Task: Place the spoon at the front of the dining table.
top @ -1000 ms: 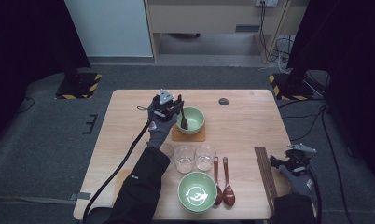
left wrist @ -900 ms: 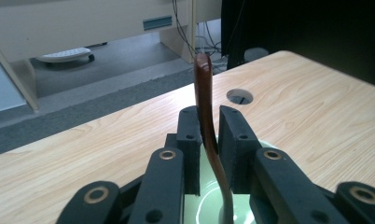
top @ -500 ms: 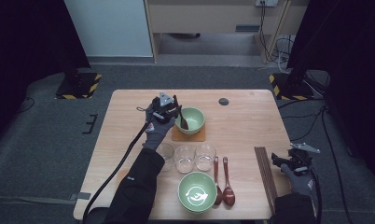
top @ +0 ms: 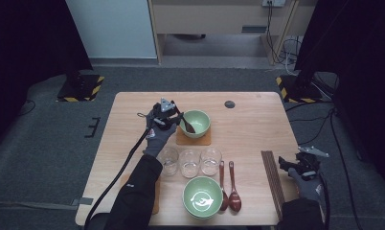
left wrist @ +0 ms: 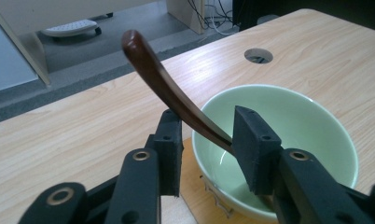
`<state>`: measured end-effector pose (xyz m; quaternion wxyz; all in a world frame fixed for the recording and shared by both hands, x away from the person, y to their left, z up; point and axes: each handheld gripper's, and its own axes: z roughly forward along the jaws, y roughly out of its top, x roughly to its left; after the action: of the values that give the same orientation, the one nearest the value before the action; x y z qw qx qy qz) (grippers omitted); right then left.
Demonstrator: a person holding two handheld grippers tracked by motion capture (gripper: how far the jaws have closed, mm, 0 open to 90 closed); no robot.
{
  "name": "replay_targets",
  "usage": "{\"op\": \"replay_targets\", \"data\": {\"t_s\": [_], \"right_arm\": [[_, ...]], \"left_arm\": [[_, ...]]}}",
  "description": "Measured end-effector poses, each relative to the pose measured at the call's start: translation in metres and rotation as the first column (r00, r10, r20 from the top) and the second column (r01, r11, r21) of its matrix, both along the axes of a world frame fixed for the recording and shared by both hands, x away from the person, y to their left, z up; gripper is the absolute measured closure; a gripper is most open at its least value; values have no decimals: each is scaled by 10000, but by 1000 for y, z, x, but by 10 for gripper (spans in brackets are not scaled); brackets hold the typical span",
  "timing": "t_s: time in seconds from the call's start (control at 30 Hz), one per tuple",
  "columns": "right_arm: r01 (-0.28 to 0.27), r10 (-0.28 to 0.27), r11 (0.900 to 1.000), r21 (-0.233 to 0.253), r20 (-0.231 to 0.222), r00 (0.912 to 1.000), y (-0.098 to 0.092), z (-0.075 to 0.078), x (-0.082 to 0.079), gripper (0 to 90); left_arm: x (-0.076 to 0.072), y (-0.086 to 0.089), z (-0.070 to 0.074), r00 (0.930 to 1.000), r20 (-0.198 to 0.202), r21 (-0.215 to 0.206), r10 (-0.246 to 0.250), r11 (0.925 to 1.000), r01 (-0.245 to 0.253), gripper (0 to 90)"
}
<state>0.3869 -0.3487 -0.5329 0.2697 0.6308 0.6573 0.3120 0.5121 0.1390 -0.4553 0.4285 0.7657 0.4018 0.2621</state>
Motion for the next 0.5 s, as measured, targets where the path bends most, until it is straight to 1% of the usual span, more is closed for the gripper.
{"op": "replay_targets", "data": {"t_s": [0.1,0.13,0.3,0.33,0.47,0.5], "right_arm": [[-15,15,10000,48,62,10000,1,1,0,79],[-18,18,10000,75,64,10000,1,1,0,79],[-23,21,9999,165,154,9999,0,3,-2,81],[-25,22,9998,179,168,9999,0,3,-2,82],[-17,14,9998,201,177,9998,0,4,-2,84],[-15,11,9998,205,178,9998,0,4,-2,84]], "left_arm": [[0,1,-4,9999,-136,75,-17,10000,18,606],[0,0,-5,9998,-185,168,-24,9999,27,602],[-1,-3,-8,9992,-346,291,-187,9994,197,573],[-1,-4,-9,9990,-401,309,-219,9993,232,562],[-3,-5,-11,9971,-696,601,-298,9976,340,525],[-4,-4,-12,9966,-753,590,-334,9975,379,519]]}}
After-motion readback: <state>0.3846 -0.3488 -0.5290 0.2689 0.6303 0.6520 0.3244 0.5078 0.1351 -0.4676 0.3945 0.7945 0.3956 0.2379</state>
